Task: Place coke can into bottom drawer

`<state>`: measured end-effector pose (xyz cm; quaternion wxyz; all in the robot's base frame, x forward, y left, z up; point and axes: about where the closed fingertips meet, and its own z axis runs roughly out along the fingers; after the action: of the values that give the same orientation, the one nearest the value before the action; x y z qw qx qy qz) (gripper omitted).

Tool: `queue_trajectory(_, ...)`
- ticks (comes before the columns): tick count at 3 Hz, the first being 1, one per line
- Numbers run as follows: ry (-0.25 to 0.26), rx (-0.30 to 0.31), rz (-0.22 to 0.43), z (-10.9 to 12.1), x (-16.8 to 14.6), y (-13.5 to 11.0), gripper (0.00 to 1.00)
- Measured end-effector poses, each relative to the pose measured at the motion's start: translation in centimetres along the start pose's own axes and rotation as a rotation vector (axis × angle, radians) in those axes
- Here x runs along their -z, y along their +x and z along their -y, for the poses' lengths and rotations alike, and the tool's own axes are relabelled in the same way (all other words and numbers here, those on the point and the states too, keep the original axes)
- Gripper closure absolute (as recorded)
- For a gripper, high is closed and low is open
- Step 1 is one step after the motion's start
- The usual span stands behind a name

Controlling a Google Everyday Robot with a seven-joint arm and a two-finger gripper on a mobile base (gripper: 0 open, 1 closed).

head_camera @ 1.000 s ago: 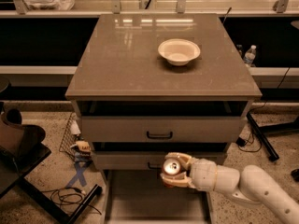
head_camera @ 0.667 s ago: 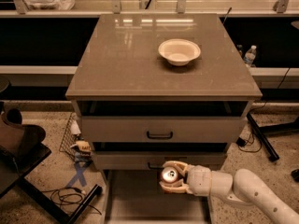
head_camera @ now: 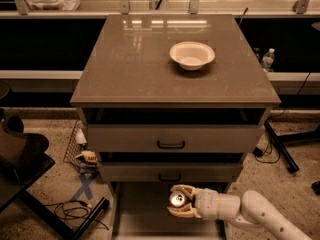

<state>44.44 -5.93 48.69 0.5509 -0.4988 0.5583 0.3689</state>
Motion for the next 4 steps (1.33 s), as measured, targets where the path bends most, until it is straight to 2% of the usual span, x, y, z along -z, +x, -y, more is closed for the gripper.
queue_trajectory(1,0.003,-0.024,0.031,-0.4,-1.1,1.7,1.0)
queue_trajectory(2,-0.013,-0.039,0.094,-1.6,-4.4,8.6,1.0)
queue_trajectory(3,-0.037,-0.024,0.115,-2.2,-6.7,12.9,1.0)
queue_trajectory(4,-0.067,-0.019,0.09,-2.3,-8.5,16.7,1.0)
